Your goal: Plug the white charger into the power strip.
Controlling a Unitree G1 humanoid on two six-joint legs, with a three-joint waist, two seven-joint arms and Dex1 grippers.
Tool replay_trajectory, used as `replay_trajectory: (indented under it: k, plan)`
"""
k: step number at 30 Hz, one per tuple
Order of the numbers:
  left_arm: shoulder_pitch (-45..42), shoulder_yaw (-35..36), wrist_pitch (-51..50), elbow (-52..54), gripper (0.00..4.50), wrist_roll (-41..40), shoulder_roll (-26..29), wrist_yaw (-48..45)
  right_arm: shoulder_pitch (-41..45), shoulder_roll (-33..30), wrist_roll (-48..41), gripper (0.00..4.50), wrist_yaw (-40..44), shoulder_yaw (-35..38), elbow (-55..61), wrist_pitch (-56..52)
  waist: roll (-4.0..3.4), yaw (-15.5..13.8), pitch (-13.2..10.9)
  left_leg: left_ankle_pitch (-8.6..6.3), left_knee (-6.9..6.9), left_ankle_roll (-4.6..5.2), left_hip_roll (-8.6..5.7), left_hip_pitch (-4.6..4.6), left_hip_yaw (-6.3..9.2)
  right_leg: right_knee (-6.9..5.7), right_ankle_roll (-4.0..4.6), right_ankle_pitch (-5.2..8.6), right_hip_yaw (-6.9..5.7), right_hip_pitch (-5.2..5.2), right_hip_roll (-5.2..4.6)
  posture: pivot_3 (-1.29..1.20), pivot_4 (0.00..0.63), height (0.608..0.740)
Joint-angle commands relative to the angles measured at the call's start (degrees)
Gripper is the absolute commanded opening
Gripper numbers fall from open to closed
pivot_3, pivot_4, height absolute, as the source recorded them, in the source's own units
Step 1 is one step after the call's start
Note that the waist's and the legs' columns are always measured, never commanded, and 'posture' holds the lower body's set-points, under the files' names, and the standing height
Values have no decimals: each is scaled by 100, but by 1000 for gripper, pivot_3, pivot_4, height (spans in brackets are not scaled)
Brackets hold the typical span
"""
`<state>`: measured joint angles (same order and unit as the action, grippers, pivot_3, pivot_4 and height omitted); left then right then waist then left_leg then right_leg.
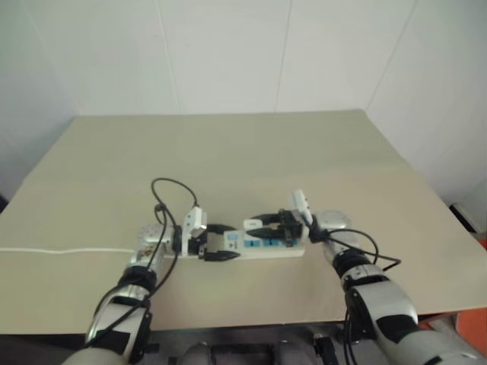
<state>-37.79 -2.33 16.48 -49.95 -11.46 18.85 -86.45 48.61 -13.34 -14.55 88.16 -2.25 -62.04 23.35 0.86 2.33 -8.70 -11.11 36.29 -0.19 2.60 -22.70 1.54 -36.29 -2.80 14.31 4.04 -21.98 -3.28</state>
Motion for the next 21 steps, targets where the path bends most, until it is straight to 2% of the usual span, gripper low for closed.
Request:
replay_trajectory:
  k: [1, 6, 13, 19, 20, 21]
  plan:
    - [97, -3, -43, 156, 3245, -45, 152, -111, -107, -390, 500, 1114, -119, -163, -487, -418, -1, 3, 3, 0, 0, 0, 0, 1, 0, 0, 0, 0, 0, 1, 0, 0, 150, 740]
    - [130, -2, -94, 221, 3245, -61, 171, -106, -39, -409, 528, 1114, -152, -240, -564, -650, 0, 8, 13, 0, -1, 0, 1, 13, -1, 0, 0, 0, 0, 10, 0, 0, 150, 740]
    - [157, 6, -144, 282, 3245, -71, 203, -98, -303, -416, 571, 1114, -235, -263, -440, 53, 0, 9, 20, -1, -2, 0, 1, 22, -1, 4, 0, 1, 1, 22, 0, 0, 150, 740]
    - [101, 16, -195, 253, 3245, -78, 197, -70, -238, -465, 601, 1114, -252, -329, -526, 35, 0, 11, 20, -1, -4, -1, 1, 46, 0, 10, -9, 7, 0, 49, 0, 0, 150, 740]
    - [91, 16, -194, 252, 3245, -75, 198, -65, -233, -477, 606, 1819, -241, -338, -523, 55, 0, 9, 20, -1, -5, -1, 1, 48, 0, 11, -9, 7, -1, 50, 0, 0, 150, 740]
    - [113, 27, -192, 264, 3245, -85, 194, -52, -236, -488, 606, 2014, -229, -336, -517, 66, 1, 3, 19, -1, -5, -1, 1, 47, 0, 12, -9, 7, -1, 51, 0, 0, 150, 740]
